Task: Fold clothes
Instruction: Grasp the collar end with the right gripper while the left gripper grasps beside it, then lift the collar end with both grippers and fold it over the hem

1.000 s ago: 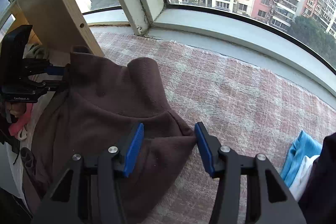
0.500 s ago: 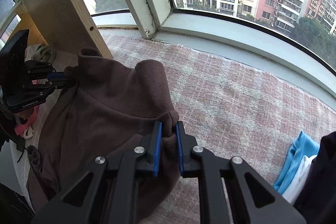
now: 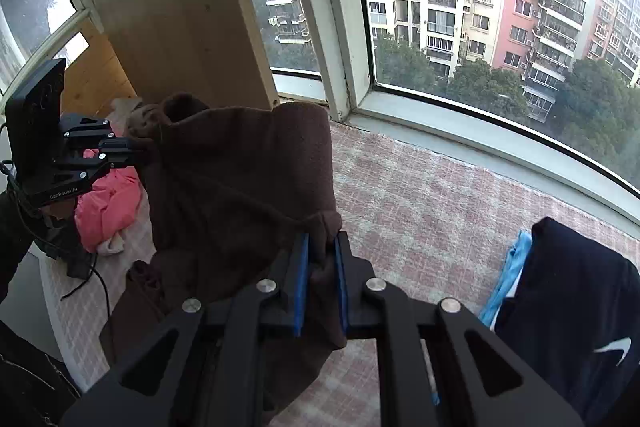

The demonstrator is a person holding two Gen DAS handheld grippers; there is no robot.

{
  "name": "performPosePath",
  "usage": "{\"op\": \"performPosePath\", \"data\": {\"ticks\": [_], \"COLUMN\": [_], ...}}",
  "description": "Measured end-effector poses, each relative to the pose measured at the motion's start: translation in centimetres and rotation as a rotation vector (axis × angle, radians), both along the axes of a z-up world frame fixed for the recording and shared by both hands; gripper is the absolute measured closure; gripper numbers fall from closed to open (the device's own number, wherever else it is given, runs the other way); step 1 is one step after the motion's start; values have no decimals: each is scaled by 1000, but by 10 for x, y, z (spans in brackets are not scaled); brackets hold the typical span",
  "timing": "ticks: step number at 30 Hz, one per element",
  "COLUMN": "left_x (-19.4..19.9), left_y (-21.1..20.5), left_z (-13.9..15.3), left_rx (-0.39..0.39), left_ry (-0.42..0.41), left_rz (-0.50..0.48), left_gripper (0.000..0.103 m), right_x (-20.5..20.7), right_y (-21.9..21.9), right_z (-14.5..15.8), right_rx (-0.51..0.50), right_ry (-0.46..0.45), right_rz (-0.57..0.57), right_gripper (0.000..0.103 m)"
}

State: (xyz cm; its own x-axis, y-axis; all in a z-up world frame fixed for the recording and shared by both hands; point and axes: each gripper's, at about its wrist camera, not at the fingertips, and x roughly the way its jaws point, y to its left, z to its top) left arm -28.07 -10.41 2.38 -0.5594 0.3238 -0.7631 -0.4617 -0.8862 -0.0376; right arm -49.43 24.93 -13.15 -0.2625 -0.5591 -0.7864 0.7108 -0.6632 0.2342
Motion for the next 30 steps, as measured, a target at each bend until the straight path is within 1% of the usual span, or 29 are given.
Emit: {"op": "performPosePath", "data": {"ticks": [3, 7, 9, 11, 13, 15, 18, 21, 23, 26, 28, 30], "left_x": [24, 60, 79, 97, 118, 134, 153, 168, 171, 177, 182, 201], "left_y": [4, 6, 7, 12, 14, 15, 15, 17, 19, 22, 20, 9], "left_z": [18, 36, 38, 34, 25, 10, -23, -57, -75, -88, -91, -95], "left_rx": [2, 1, 7, -8, 0, 20, 46, 12, 0, -15, -16, -30], "left_ry": [27, 65, 78, 90, 80, 31, -49, -90, -127, -147, -175, -211], "left_rz": [-6, -19, -30, -41, -60, -70, -61, -62, -53, -61, -65, -62], "left_gripper": [97, 97, 97, 97, 98, 98, 98, 97, 96, 96, 96, 96], "right_x": [28, 77, 102, 126, 150, 173, 197, 219, 231, 242, 245, 248], "right_y": [10, 26, 31, 38, 42, 48, 56, 53, 51, 54, 61, 72], "right_z": [24, 50, 53, 49, 39, 23, -13, -50, -74, -86, -84, -79], "right_rx": [-25, -61, -64, -75, -77, -78, -99, -13, 48, 116, 157, 175], "right_ry": [33, 67, 83, 80, 69, 47, -41, -60, -80, -79, -92, -102], "right_rz": [-8, -13, -14, -18, -16, -16, -45, -36, -22, -9, -13, -9], "right_gripper": [91, 91, 91, 91, 91, 92, 92, 92, 91, 91, 91, 91]}}
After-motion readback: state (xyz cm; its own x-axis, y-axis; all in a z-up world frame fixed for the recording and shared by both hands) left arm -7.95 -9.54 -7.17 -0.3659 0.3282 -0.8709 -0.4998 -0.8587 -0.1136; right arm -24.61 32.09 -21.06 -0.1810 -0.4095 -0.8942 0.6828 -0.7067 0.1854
